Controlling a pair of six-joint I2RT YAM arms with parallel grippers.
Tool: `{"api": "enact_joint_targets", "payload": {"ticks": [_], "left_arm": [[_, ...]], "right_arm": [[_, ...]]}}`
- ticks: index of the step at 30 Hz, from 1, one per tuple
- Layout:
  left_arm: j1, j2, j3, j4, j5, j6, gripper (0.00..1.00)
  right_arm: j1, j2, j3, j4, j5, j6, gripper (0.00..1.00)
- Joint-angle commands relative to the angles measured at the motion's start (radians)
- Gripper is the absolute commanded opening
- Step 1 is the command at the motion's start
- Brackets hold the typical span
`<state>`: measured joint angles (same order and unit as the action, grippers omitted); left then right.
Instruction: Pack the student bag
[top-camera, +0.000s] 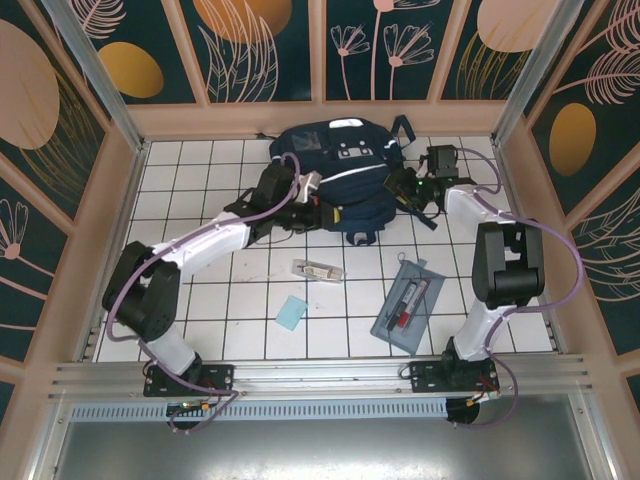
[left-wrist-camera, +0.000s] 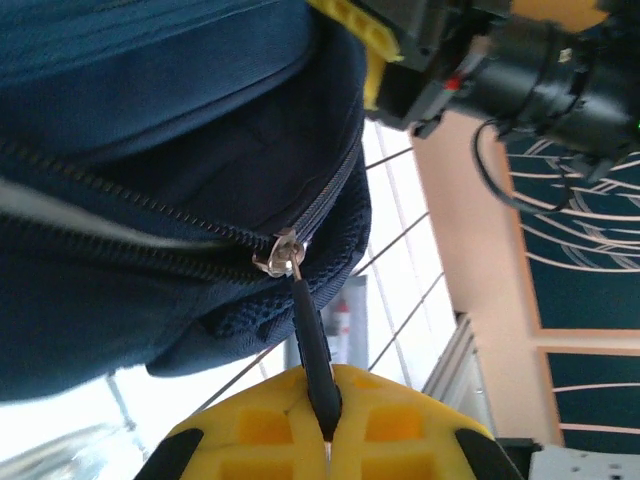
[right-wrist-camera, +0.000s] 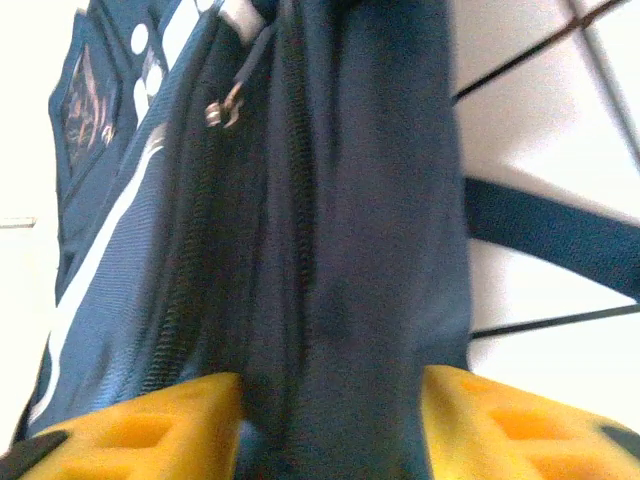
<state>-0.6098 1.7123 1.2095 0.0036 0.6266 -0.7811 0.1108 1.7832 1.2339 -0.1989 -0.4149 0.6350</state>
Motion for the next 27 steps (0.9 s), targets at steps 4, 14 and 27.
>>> {"api": "enact_joint_targets", "payload": {"ticks": [4, 14, 27], "left_arm": [[-0.040, 0.146, 0.221, 0.179, 0.091, -0.052, 0.00], [-0.079, 0.256, 0.331, 0.239, 0.120, -0.108, 0.00], [-0.080, 0.197, 0.247, 0.303, 0.091, -0.123, 0.00]], "right_arm": [[0.002, -0.190, -0.047, 0.005, 0.029, 0.062, 0.99], [0.041, -0.415, -0.339, 0.264, -0.031, 0.386, 0.99], [0.084, -0.187, -0.371, 0.446, -0.054, 0.488, 0.78]]}}
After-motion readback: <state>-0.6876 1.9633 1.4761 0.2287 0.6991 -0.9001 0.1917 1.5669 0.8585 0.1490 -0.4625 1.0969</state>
